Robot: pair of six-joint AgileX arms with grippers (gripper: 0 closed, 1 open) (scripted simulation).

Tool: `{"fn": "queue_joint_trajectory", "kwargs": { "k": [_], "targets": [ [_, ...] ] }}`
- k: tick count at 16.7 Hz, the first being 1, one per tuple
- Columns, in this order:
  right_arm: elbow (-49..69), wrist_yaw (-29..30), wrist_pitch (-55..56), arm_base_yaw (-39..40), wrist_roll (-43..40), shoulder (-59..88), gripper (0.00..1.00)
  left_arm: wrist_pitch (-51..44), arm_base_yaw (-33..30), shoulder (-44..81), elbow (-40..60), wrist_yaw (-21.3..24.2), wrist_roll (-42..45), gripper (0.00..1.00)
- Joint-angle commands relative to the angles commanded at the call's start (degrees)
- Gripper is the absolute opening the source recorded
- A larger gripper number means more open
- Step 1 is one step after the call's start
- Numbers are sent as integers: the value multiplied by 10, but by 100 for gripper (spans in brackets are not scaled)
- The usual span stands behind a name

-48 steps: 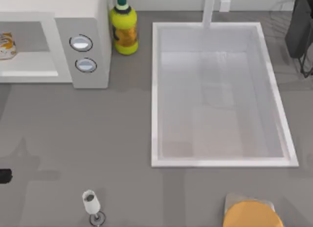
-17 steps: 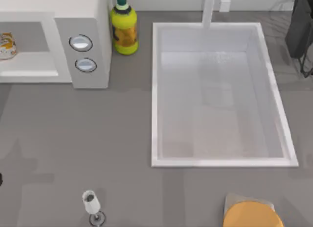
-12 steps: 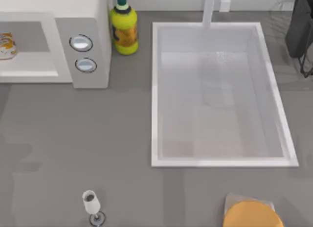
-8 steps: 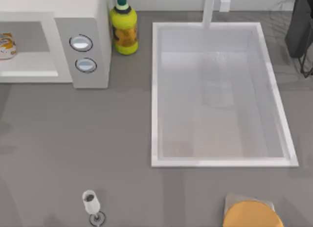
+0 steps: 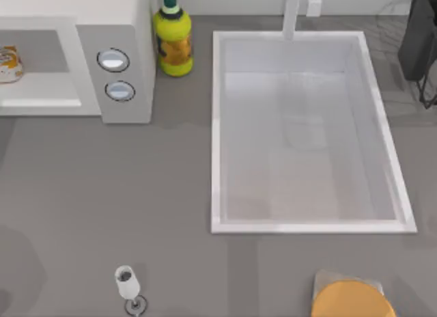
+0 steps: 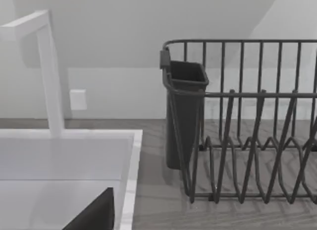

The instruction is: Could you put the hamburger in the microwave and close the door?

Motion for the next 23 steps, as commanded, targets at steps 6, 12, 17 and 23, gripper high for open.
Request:
{"fn": "queue_joint_trajectory", "kwargs": {
  "k": [6, 12, 17, 23],
  "targets": [
    [0, 0, 0, 0, 0, 0, 100, -49, 19, 158, 105, 41, 56, 0],
    [0, 0, 0, 0, 0, 0, 100, -48, 17, 162, 105, 40, 58, 0],
    [0, 0, 0, 0, 0, 0, 100, 26, 18, 185, 55, 41, 59, 0],
    [0, 0, 0, 0, 0, 0, 100, 151, 20, 226, -32, 43, 61, 0]
  ]
}}
